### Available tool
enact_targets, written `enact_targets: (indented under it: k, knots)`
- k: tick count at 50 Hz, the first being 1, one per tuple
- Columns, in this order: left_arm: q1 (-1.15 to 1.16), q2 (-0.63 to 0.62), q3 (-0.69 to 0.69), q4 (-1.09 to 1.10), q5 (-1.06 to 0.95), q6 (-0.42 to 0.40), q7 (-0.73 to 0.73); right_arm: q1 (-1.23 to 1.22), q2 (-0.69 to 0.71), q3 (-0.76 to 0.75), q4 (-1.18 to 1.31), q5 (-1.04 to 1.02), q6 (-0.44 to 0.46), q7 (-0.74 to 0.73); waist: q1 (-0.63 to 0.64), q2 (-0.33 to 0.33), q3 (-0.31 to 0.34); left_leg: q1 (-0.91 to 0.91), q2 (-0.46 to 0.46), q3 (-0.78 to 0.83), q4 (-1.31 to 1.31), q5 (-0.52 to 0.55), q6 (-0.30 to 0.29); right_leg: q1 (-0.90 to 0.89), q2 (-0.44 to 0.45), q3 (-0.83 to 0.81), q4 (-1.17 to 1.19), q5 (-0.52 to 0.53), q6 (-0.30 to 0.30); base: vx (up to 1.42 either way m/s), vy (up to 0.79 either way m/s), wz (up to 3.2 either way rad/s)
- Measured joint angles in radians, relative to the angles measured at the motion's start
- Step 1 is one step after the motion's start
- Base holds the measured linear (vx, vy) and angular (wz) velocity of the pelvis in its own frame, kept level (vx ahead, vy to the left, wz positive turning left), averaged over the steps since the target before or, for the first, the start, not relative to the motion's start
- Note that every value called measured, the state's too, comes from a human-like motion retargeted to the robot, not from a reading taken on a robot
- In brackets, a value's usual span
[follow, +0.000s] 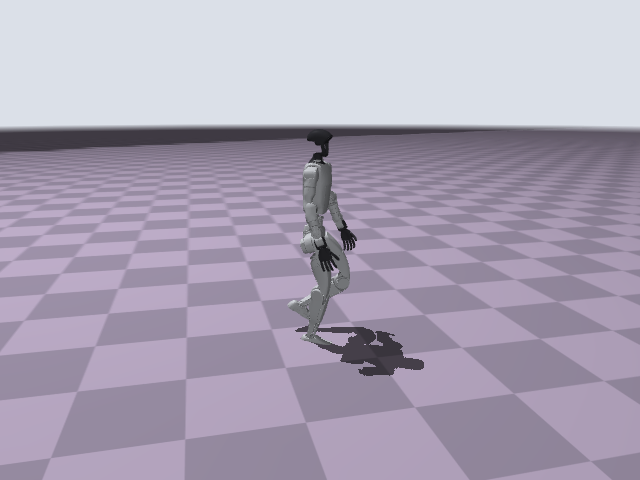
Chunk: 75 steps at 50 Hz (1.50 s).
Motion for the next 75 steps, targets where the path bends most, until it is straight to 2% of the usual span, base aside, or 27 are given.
enact_targets:
  k: [3,5,10,13,17,22,23,25,27,29,33,36,40,44,47,49,53,55,57,58,60,62,65,67,68,70,75]
  knots:
    - [0.009,-0.008,0.003,-0.019,0.003,-0.006,0.011,-0.028,0.009,0.012,-0.018,-0.005,-0.006,-0.002,0.013,-0.021,0.001,-0.076,-0.046,0.084,-0.147,-0.078,-0.01,0.067,-0.016,-0.013,-0.05,-0.026,0.017,0.43,-0.02,0.41]
    - [0.012,-0.013,0.004,-0.024,0.007,-0.012,0.015,-0.05,0.017,0.019,-0.024,-0.009,-0.013,-0.004,0.008,-0.048,-0.002,-0.097,-0.105,0.164,-0.307,-0.09,-0.031,0.118,-0.045,-0.027,-0.106,-0.037,0.031,0.42,0.01,0.58]
    - [0.021,-0.028,0.008,-0.021,0.034,-0.016,0.012,-0.083,0.042,0.043,-0.031,-0.038,-0.024,-0.001,-0.005,-0.077,-0.023,-0.11,-0.224,0.356,-0.736,-0.017,-0.11,0.199,-0.079,-0.1,-0.188,-0.056,0.055,0.38,0.04,0.74]
    - [0.032,-0.031,0.009,-0.02,0.042,-0.015,0.012,-0.083,0.056,0.065,-0.033,-0.059,-0.026,0.007,0.002,-0.064,-0.04,-0.135,-0.205,0.416,-0.79,-0.008,-0.132,0.218,-0.063,-0.143,-0.164,-0.084,0.061,0.38,0.07,0.64]
    - [0.038,-0.024,0.028,-0.016,0.034,-0.01,0.01,-0.071,0.065,0.089,-0.031,-0.078,-0.031,0.02,0.019,-0.082,-0.078,-0.116,-0.222,0.457,-0.813,0.006,-0.104,0.241,-0.08,-0.181,-0.117,-0.125,0.07,0.47,0.08,0.53]
    - [0.041,-0.003,0.049,-0.013,-0.003,-0.011,0.016,-0.023,0.067,0.109,-0.012,-0.098,-0.031,0.033,0.042,-0.137,-0.109,-0.058,-0.311,0.399,-0.79,-0.027,-0.038,0.24,-0.183,-0.208,0.108,-0.121,0.102,0.51,0.09,0.73]
    - [0.04,0.002,0.049,-0.014,-0.011,-0.013,0.016,-0.012,0.064,0.11,-0.006,-0.102,-0.03,0.037,0.041,-0.158,-0.107,-0.028,-0.358,0.386,-0.806,-0.033,-0.024,0.224,-0.232,-0.202,0.215,-0.109,0.117,0.49,0.14,1.32]
    - [0.03,0.008,0.045,-0.016,-0.02,-0.017,0.015,0.002,0.055,0.107,0.005,-0.109,-0.025,0.046,0.02,-0.267,-0.085,0.087,-0.564,0.398,-0.959,0.008,0.02,0.149,-0.456,-0.169,0.548,-0.065,0.156,0.45,0.17,1.6]
    - [0.026,0.012,0.038,-0.027,-0.014,-0.019,0.023,0.017,0.047,0.105,0.017,-0.111,-0.018,0.048,0.002,-0.305,-0.071,0.138,-0.656,0.347,-0.994,0.009,0.046,0.086,-0.545,-0.109,0.739,0.008,0.16,0.44,0.12,1.72]
    - [0.016,0.017,0.028,-0.042,-0.005,-0.021,0.039,0.025,0.039,0.102,0.03,-0.113,-0.013,0.044,-0.016,-0.334,-0.05,0.196,-0.744,0.283,-1.044,0.017,0.065,0.012,-0.608,-0.036,0.872,0.003,0.149,0.44,0.09,1.8]
    - [-0.009,0.021,0.011,-0.072,0.01,-0.022,0.078,0.035,0.029,0.096,0.052,-0.114,-0.006,0.024,-0.042,-0.347,0.001,0.312,-0.853,0.114,-1.125,0.025,0.069,-0.125,-0.644,0.077,0.915,-0.14,0.096,0.47,0.04,1.99]
    - [-0.025,0.013,0.0,-0.089,0.016,-0.028,0.092,0.04,0.027,0.09,0.059,-0.106,0.003,0.015,-0.041,-0.316,0.044,0.399,-0.875,-0.038,-1.156,0.014,0.059,-0.2,-0.572,0.15,0.776,-0.203,0.084,0.5,-0.02,2.22]
    - [-0.03,0.011,-0.036,-0.085,0.034,-0.039,0.09,0.043,0.036,0.085,0.067,-0.072,0.016,0.018,-0.008,-0.242,0.061,0.428,-0.848,-0.236,-1.088,-0.039,0.04,-0.271,-0.355,0.285,0.477,-0.147,0.145,0.47,-0.06,2.3]
    - [-0.013,0.026,-0.063,-0.053,0.063,-0.044,0.089,0.027,0.044,0.091,0.077,-0.05,0.01,0.026,0.04,-0.189,0.015,0.383,-0.833,-0.409,-0.98,-0.096,0.016,-0.31,-0.134,0.514,0.184,-0.026,0.22,0.38,-0.09,2.13]
    - [0.009,0.042,-0.067,-0.029,0.073,-0.044,0.091,0.025,0.048,0.091,0.075,-0.046,0.004,0.027,0.067,-0.182,-0.017,0.367,-0.849,-0.515,-0.873,-0.148,0.005,-0.323,-0.041,0.641,0.173,-0.001,0.241,0.33,-0.13,2.09]
    - [0.019,0.053,-0.063,-0.012,0.068,-0.047,0.09,0.025,0.047,0.086,0.075,-0.046,-0.001,0.026,0.085,-0.172,-0.046,0.359,-0.838,-0.564,-0.805,-0.173,-0.012,-0.31,-0.009,0.653,0.18,0.012,0.238,0.34,-0.13,2.1]
    - [0.038,0.064,-0.047,0.003,0.029,-0.057,0.082,0.036,0.035,0.078,0.066,-0.05,-0.016,0.014,0.115,-0.136,-0.084,0.331,-0.761,-0.577,-0.642,-0.172,-0.08,-0.266,0.003,0.545,0.205,-0.014,0.187,0.3,-0.12,2.31]
    - [0.029,0.063,-0.036,0.001,-0.003,-0.065,0.073,0.03,0.013,0.072,0.057,-0.045,-0.025,0.007,0.114,-0.081,-0.081,0.298,-0.686,-0.574,-0.521,-0.121,-0.155,-0.169,0.003,0.443,0.091,0.008,0.144,0.27,-0.11,2.73]
    - [0.035,0.058,-0.034,-0.013,-0.016,-0.072,0.073,0.041,0.002,0.068,0.043,-0.041,-0.031,-0.006,0.128,-0.057,-0.081,0.225,-0.594,-0.476,-0.377,-0.036,-0.212,-0.151,0.001,0.35,0.119,-0.027,0.11,0.22,-0.12,2.77]
    - [0.035,0.054,-0.036,-0.023,-0.021,-0.075,0.071,0.044,-0.006,0.064,0.035,-0.038,-0.032,-0.012,0.128,-0.048,-0.079,0.172,-0.533,-0.414,-0.301,-0.007,-0.217,-0.138,-0.01,0.299,0.123,-0.043,0.096,0.2,-0.14,2.97]
    - [0.03,0.046,-0.042,-0.043,-0.026,-0.076,0.065,0.048,-0.022,0.056,0.022,-0.037,-0.032,-0.022,0.128,-0.04,-0.08,0.058,-0.398,-0.29,-0.166,0.026,-0.187,-0.112,-0.039,0.198,0.115,-0.069,0.073,0.2,-0.16,3.14]
    - [0.012,0.044,-0.043,-0.057,-0.03,-0.065,0.053,0.036,-0.037,0.041,0.014,-0.039,-0.025,-0.02,0.121,-0.058,-0.107,-0.08,-0.305,-0.194,-0.101,0.049,-0.135,-0.048,-0.076,0.109,-0.043,-0.028,0.062,0.21,-0.17,2.98]
    - [0.027,0.035,-0.038,-0.061,-0.03,-0.063,0.047,0.046,-0.033,0.035,0.008,-0.044,-0.019,-0.022,0.15,-0.055,-0.115,-0.173,-0.168,-0.074,-0.067,0.006,-0.099,-0.015,-0.081,-0.003,-0.036,-0.062,0.05,0.2,-0.15,2.36]
    - [0.026,0.038,-0.031,-0.051,-0.03,-0.057,0.041,0.037,-0.025,0.026,0.006,-0.051,-0.013,-0.016,0.145,-0.096,-0.12,-0.215,-0.173,0.011,-0.141,-0.007,-0.09,0.057,-0.109,-0.067,-0.153,-0.036,0.054,0.23,-0.1,2.35]
    - [0.036,0.036,-0.026,-0.045,-0.03,-0.056,0.041,0.038,-0.018,0.029,0.003,-0.053,-0.013,-0.016,0.158,-0.09,-0.121,-0.232,-0.146,0.038,-0.172,-0.025,-0.093,0.066,-0.102,-0.096,-0.148,-0.04,0.055,0.21,-0.05,2.01]
    - [0.04,0.041,-0.013,-0.024,-0.029,-0.052,0.039,0.023,-0.004,0.033,0.001,-0.063,-0.013,-0.013,0.152,-0.128,-0.123,-0.244,-0.165,0.126,-0.296,-0.04,-0.097,0.121,-0.123,-0.152,-0.236,-0.024,0.061,0.24,-0.03,1.97]
    - [0.065,0.052,0.021,0.021,-0.021,-0.038,0.046,-0.015,0.037,0.071,-0.013,-0.103,-0.024,-0.009,0.154,-0.155,-0.144,-0.282,-0.146,0.288,-0.611,-0.052,-0.126,0.184,-0.117,-0.287,-0.321,-0.016,0.07,0.22,0.03,1.65]
